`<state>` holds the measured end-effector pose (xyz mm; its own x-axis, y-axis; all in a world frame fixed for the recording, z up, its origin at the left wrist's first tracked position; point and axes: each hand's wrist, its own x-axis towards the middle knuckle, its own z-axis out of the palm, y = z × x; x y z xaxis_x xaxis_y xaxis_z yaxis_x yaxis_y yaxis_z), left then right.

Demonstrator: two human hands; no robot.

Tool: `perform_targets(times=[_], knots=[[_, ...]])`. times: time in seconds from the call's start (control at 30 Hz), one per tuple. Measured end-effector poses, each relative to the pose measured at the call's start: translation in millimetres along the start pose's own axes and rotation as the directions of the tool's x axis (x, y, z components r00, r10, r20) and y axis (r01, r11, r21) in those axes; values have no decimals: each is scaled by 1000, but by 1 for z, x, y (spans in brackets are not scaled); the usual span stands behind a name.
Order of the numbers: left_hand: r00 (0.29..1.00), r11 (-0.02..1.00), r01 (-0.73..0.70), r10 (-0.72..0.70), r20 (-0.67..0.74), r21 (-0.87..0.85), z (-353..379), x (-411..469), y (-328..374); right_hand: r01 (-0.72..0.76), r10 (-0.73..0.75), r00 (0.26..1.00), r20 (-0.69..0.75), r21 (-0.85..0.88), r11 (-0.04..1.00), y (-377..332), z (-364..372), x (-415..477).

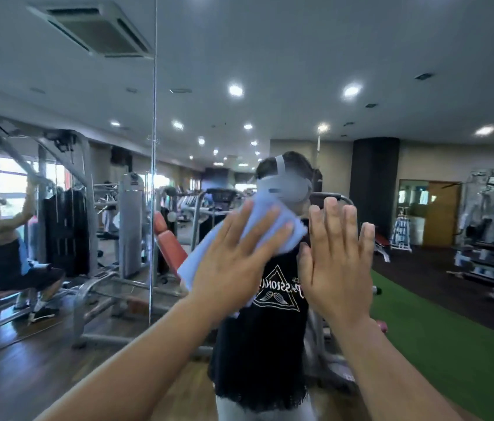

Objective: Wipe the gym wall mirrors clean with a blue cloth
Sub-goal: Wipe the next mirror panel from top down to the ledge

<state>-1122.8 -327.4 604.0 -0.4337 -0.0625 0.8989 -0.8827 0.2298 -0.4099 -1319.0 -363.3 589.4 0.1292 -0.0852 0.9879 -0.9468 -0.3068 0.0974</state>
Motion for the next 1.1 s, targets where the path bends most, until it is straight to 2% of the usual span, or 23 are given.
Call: perform_targets(times=[0.13,0.23,0.33,0.4,0.43,0.5,0.6,0.7,0.8,0.97,1.03,1.1], knots=[[994,998,-2,-4,106,56,-15,-80,-22,-7,7,1000,4,11,1000,0,0,0],[976,989,127,-139,169,79,-32,-92,-70,-15,15,1000,5,-3,1000,-1,0,-1],[947,948,314,-317,59,53,-45,-49,-102,-18,18,1000,1,-12,1000,-2,2,-2],[876,877,480,-481,-41,-20,-51,-3,-110,-20,20,1000,-1,-18,1000,-3,2,-2],[853,856,516,-517,-73,-36,-52,19,-110,-21,21,1000,-1,-20,1000,-3,2,-2],[861,865,501,-500,-90,-23,-43,48,-104,-19,19,1000,2,-21,1000,-3,2,-2],[957,959,284,-283,-71,5,-21,47,-71,-14,14,1000,7,-19,1000,-2,1,-2],[1000,1000,26,-26,-3,-10,-12,-6,-29,-11,11,1000,-9,8,1000,-1,1,-2],[993,998,-65,64,96,5,-18,-73,-26,-5,5,1000,-22,18,1000,-1,1,-3],[982,993,36,-56,182,112,-41,-84,-85,-7,7,1000,-12,22,1000,-1,4,-3],[963,974,202,-216,162,99,-49,-53,-106,-12,12,1000,-17,13,1000,-1,4,-4],[915,920,390,-392,94,40,-54,-12,-118,-10,10,1000,-27,-4,1000,-1,5,-4]])
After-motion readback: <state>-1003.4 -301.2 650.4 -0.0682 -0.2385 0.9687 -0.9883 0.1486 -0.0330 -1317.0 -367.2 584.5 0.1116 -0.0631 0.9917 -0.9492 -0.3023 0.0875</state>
